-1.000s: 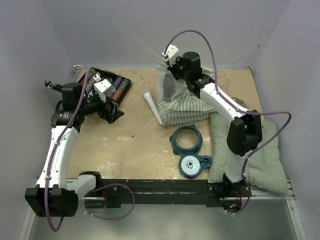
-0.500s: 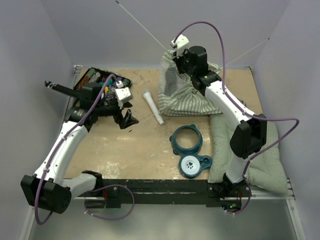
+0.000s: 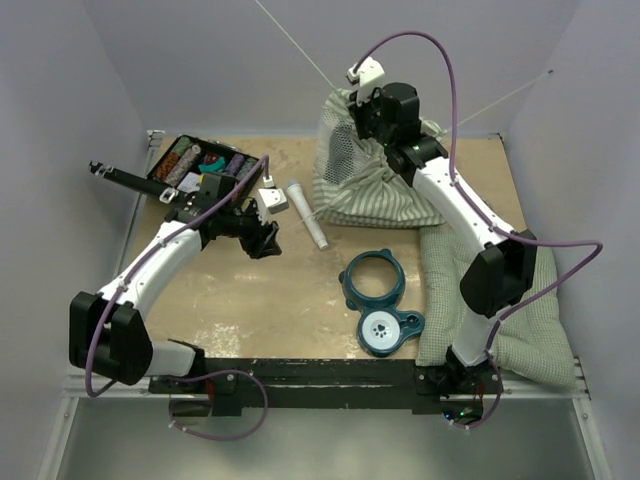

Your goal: Set up the pet tent

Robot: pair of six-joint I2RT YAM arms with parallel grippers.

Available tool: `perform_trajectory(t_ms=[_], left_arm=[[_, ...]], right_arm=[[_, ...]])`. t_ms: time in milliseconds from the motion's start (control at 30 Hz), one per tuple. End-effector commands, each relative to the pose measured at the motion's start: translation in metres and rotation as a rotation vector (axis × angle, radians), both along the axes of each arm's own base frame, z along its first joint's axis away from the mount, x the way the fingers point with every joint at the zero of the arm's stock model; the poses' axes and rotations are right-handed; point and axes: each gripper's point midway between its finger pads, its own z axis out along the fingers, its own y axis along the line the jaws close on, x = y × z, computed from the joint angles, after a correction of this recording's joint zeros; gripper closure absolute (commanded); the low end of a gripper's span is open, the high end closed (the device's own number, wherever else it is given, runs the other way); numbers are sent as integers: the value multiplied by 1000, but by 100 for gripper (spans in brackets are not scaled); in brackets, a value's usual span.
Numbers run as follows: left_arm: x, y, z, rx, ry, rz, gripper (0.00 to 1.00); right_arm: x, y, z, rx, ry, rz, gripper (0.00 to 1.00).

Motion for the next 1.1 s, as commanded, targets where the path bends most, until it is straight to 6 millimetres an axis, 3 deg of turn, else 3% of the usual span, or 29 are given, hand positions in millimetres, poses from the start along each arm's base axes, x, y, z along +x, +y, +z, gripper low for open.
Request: perform_trajectory(t_ms=[0,100,133,167,200,300,333,400,467,567,733,833,900,1000,1067], left_arm=[[6,-2,-8,24,-25,-27,51],[8,-5,-4,4,-36,-26,70],[7,-6,1,-9,-44,-33,79],[6,-8,6,-23,-57,-43,95],[4,-11,12,-44,-65,-57,100],[-9,-20,40,-128,-122,-119,100],[-15,-22,52,-164,-150,-136,100],[-22,-25,73,-225,-210,-141,100],[-23,-26,89,-265,-274,-119,100],[-20,-23,100,-271,-333,-85,100],[-16,-27,97,-297,-285,-76,100],[-13,-32,98,-324,-265,-78,100],[-11,-33,102,-337,-272,-71,100],[-11,-36,108,-368,-276,-83,100],[-11,-39,111,-393,-266,-85,100]], right_arm=[[-12,-4,70,99,-120,-9,100],[-15,-3,75,105,-120,-3,100],[-17,-2,75,109,-116,5,100],[-17,-2,75,109,-112,8,100],[-18,0,75,112,-109,19,100],[-24,14,69,102,-81,107,100],[-27,19,65,84,-70,143,93],[-40,32,62,53,-61,259,52],[-50,33,61,6,-78,309,19],[-62,22,64,-103,-127,334,1],[-91,8,97,-239,-242,390,1],[-124,17,113,-283,-294,547,1],[-150,24,103,-365,-319,699,2],[-174,37,57,-471,-292,803,3],[-191,52,37,-527,-303,817,7]])
